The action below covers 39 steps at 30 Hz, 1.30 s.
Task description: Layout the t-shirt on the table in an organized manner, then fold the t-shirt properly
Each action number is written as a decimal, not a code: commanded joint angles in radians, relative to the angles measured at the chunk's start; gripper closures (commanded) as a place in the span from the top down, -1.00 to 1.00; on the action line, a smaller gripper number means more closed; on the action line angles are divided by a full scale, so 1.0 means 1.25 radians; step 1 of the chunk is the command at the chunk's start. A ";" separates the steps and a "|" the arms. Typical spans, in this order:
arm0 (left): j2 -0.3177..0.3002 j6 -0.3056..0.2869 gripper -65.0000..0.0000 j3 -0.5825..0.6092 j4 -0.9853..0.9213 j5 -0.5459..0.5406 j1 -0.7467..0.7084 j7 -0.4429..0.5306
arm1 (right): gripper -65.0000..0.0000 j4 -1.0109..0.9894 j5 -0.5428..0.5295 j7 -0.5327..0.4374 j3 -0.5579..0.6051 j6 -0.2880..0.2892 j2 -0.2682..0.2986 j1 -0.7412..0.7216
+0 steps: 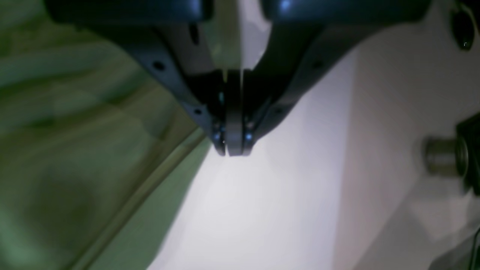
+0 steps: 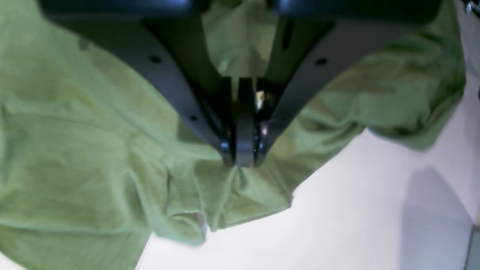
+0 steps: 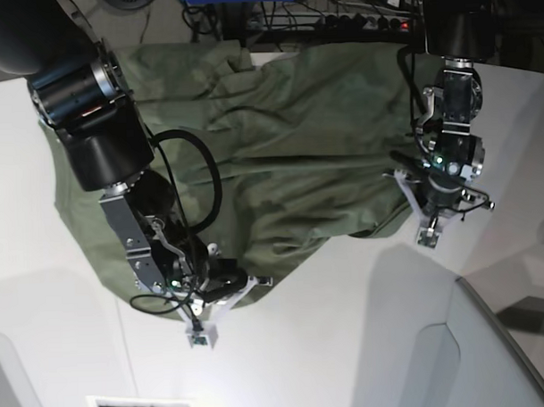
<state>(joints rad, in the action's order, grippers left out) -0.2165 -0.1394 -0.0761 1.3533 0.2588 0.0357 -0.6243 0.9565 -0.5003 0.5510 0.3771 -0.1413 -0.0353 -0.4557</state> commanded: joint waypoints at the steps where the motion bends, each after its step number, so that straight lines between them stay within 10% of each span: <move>1: 0.001 0.008 -1.00 -0.001 0.012 0.007 0.026 0.012 | -1.00 0.020 -0.005 -0.002 -0.004 0.001 -0.001 -0.023; 6: 0.028 0.008 -0.93 0.001 0.012 0.008 0.063 0.012 | -1.00 0.022 -0.005 0.018 -0.004 0.000 0.008 -0.025; 10: 0.028 0.008 -0.12 0.006 0.009 0.014 0.085 0.007 | -1.00 0.022 -0.005 0.018 -0.003 0.000 0.008 -0.025; 39: 0.002 0.007 -0.18 0.098 -0.091 0.018 0.072 -0.029 | -1.00 0.017 -0.005 0.015 -0.003 -0.002 0.006 -0.025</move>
<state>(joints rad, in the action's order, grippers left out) -0.2081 -0.1383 0.0475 1.2198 0.2771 0.1104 -0.6704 0.9619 -0.5007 0.5873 0.3752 -0.1459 -0.0223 -0.4538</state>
